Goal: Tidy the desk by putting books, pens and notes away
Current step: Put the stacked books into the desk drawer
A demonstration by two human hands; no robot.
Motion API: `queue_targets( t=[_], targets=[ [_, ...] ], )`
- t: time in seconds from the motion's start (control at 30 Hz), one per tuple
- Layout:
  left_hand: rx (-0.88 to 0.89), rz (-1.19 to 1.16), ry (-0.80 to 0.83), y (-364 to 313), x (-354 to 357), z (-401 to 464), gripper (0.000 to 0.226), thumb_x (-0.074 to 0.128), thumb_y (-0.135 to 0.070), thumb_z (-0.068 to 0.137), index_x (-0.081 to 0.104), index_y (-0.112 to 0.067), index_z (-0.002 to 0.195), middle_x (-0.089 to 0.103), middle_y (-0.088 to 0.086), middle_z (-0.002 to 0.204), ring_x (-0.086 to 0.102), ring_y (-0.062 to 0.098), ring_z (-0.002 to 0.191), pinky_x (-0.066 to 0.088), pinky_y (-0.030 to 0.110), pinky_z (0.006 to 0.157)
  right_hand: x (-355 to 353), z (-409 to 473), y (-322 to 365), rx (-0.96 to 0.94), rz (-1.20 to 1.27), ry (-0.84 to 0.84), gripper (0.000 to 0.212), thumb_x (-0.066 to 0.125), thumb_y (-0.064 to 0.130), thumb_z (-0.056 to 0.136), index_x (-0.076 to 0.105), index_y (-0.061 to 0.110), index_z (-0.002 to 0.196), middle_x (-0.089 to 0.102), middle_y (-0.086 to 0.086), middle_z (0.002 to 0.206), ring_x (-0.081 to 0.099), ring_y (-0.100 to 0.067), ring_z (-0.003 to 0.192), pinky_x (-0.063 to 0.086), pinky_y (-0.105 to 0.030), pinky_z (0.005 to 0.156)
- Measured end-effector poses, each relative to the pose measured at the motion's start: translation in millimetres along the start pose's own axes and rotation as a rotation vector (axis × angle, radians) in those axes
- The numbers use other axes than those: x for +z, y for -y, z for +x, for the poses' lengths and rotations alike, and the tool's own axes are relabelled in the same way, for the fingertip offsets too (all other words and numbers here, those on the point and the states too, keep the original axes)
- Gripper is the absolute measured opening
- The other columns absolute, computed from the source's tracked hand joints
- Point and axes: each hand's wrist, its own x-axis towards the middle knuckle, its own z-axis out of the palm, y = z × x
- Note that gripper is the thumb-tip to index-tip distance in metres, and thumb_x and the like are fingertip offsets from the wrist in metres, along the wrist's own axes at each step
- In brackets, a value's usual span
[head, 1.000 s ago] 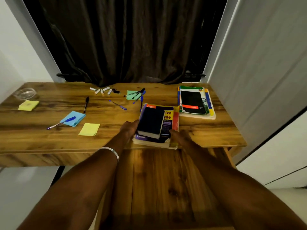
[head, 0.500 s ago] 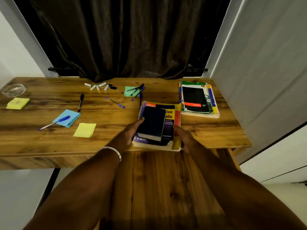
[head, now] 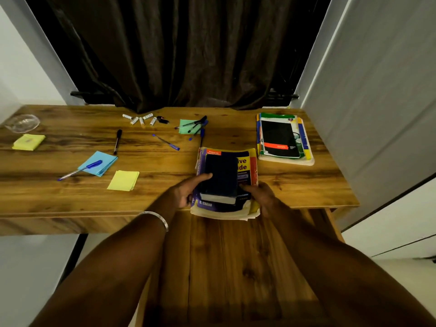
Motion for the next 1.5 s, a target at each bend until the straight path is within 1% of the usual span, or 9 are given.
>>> queue_targets(
  t=[0.13,0.27,0.37,0.53,0.8,0.93,1.07,1.2,1.5],
  targets=[
    [-0.03,-0.031,-0.014,13,-5,5,0.082,0.087,-0.057,0.048,0.062,-0.019,0.117,0.071,0.01,0.111,0.065,0.029,0.108,0.049,0.048,0.099,4,-33,18,-0.005,0.045,0.075,0.043,0.079,0.016,0.075,0.064,0.009,0.115,0.071,-0.009,0.106,0.068,-0.028,0.099,0.053,-0.045,0.095],
    [0.009,-0.075,0.005,18,2,-8,0.06,0.078,-0.047,0.07,0.06,-0.015,0.118,0.071,0.009,0.107,0.071,0.024,0.086,0.057,0.029,0.062,2,-34,7,0.003,0.092,0.122,0.051,0.083,0.019,0.07,0.065,0.005,0.115,0.072,-0.015,0.105,0.07,-0.032,0.097,0.053,-0.052,0.093],
    [0.045,-0.107,0.002,24,3,-14,0.058,0.077,-0.042,0.073,0.059,-0.015,0.121,0.071,0.011,0.11,0.069,0.027,0.097,0.059,0.037,0.075,0,-39,-2,0.001,0.146,0.091,0.072,0.09,0.021,0.057,0.057,0.004,0.118,0.071,-0.016,0.105,0.071,-0.034,0.093,0.056,-0.053,0.085],
    [0.065,-0.144,-0.009,31,11,-31,0.048,0.075,-0.041,0.076,0.06,-0.017,0.116,0.071,0.011,0.108,0.07,0.025,0.094,0.058,0.033,0.068,-4,-58,-2,-0.061,0.18,0.041,0.048,0.084,0.008,0.068,0.056,0.004,0.107,0.07,-0.013,0.098,0.071,-0.03,0.086,0.059,-0.043,0.075],
    [0.134,-0.134,-0.038,58,31,-57,0.057,0.08,-0.044,0.068,0.065,-0.015,0.115,0.071,0.005,0.112,0.065,0.02,0.107,0.049,0.035,0.098,-24,-79,-22,-0.112,0.08,0.022,0.053,0.088,0.019,0.061,0.06,0.007,0.105,0.072,-0.011,0.1,0.071,-0.03,0.089,0.057,-0.051,0.084],
    [0.151,-0.113,-0.048,75,47,-85,0.042,0.072,-0.039,0.08,0.064,-0.016,0.114,0.07,0.002,0.11,0.064,0.013,0.1,0.05,0.022,0.076,-38,-107,-38,-0.13,0.074,0.083,0.053,0.086,0.018,0.066,0.059,0.006,0.111,0.071,-0.012,0.105,0.071,-0.029,0.091,0.057,-0.049,0.085],
    [0.161,-0.122,0.014,98,56,-111,0.052,0.073,-0.043,0.077,0.061,-0.016,0.12,0.069,0.007,0.115,0.065,0.02,0.107,0.051,0.033,0.095,-49,-138,-53,-0.138,0.121,0.14,0.057,0.084,0.015,0.069,0.058,0.005,0.119,0.07,-0.015,0.111,0.07,-0.03,0.096,0.055,-0.051,0.088],
    [0.161,-0.135,0.033,118,62,-137,0.056,0.074,-0.043,0.076,0.058,-0.014,0.121,0.07,0.012,0.113,0.068,0.026,0.103,0.058,0.035,0.082,-58,-169,-66,-0.142,0.14,0.202,0.046,0.076,0.008,0.078,0.058,0.003,0.12,0.071,-0.015,0.108,0.071,-0.03,0.093,0.058,-0.047,0.08],
    [0.131,-0.155,0.02,173,55,-171,0.08,0.085,-0.049,0.061,0.055,-0.014,0.126,0.07,0.014,0.113,0.068,0.032,0.103,0.051,0.05,0.095,-62,-210,-101,-0.123,0.029,0.264,0.044,0.077,0.014,0.077,0.06,0.011,0.117,0.072,-0.007,0.102,0.073,-0.018,0.083,0.058,-0.029,0.062]
  ],
)
